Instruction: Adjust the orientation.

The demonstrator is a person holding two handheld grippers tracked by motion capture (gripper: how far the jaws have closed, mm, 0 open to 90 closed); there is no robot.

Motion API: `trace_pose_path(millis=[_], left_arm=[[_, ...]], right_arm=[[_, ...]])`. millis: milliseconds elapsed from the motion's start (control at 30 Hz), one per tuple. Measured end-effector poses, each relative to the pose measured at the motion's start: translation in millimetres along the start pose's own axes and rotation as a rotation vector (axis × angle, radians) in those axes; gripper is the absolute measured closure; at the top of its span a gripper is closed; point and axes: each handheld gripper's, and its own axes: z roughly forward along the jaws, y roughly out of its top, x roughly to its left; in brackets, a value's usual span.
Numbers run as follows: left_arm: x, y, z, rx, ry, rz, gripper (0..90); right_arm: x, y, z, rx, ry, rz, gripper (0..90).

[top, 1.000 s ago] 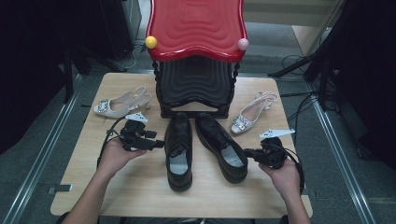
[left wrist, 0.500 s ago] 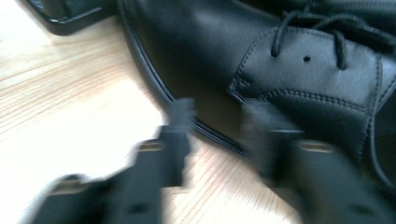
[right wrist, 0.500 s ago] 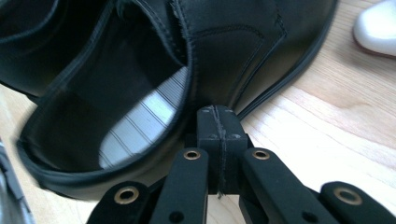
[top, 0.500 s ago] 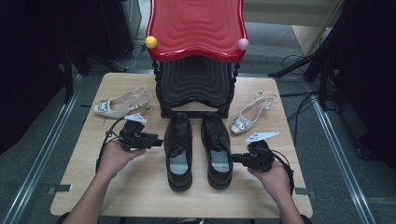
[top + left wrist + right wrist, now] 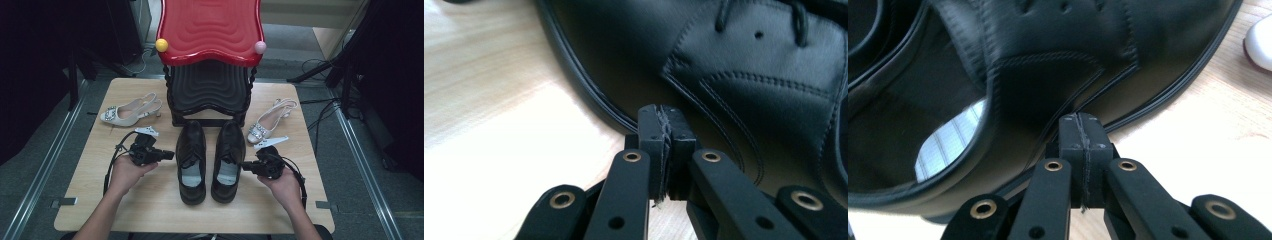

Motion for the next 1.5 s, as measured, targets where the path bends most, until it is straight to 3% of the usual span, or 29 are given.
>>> trace_pose_path(millis=[233, 333, 533, 633, 800, 867, 1167, 1367, 1500], left_arm=[[-4.5, -5.6, 7.1, 0.002, -0.004, -0.013, 89.1], [-7.1, -6.9, 9.4, 0.004, -0.002, -0.007, 89.1], [-7.6, -8.3, 11.6, -0.007, -0.014, -0.015, 90.0], [-9.7, -9.5, 14.6, -0.004, -0.024, -0.046, 90.0], [-13.5, -10.5, 17.4, -0.003, -0.018, -0.055, 90.0], [-14.1, -11.2, 18.7, -0.003, -0.036, -0.066, 90.0], [-40.8, -11.4, 28.2, 0.053, -0.073, 0.023, 90.0], [-49.0, -11.3, 34.1, 0.069, -0.118, 0.041, 90.0], [-43.6, -8.0, 25.4, 0.074, -0.137, 0.016, 80.2]], right_arm=[[-2.1, 5.0, 5.7, 0.0, 0.036, 0.006, 90.0], [-5.1, 8.2, 9.6, 0.002, 0.011, 0.026, 90.0], [-3.0, 15.2, 18.6, 0.005, 0.031, 0.014, 90.0], [-0.3, 19.4, 21.7, 0.005, 0.011, -0.003, 90.0], [-0.2, 21.7, 23.7, 0.007, 0.016, -0.005, 90.0], [-1.5, 21.6, 23.5, 0.006, 0.02, 0.0, 90.0], [-14.7, 21.9, 14.5, -0.038, -0.028, 0.056, 90.0], [-19.4, 20.8, 9.1, -0.044, -0.084, 0.066, 90.0], [-22.1, 19.8, 0.2, -0.081, -0.051, 0.089, 87.1]])
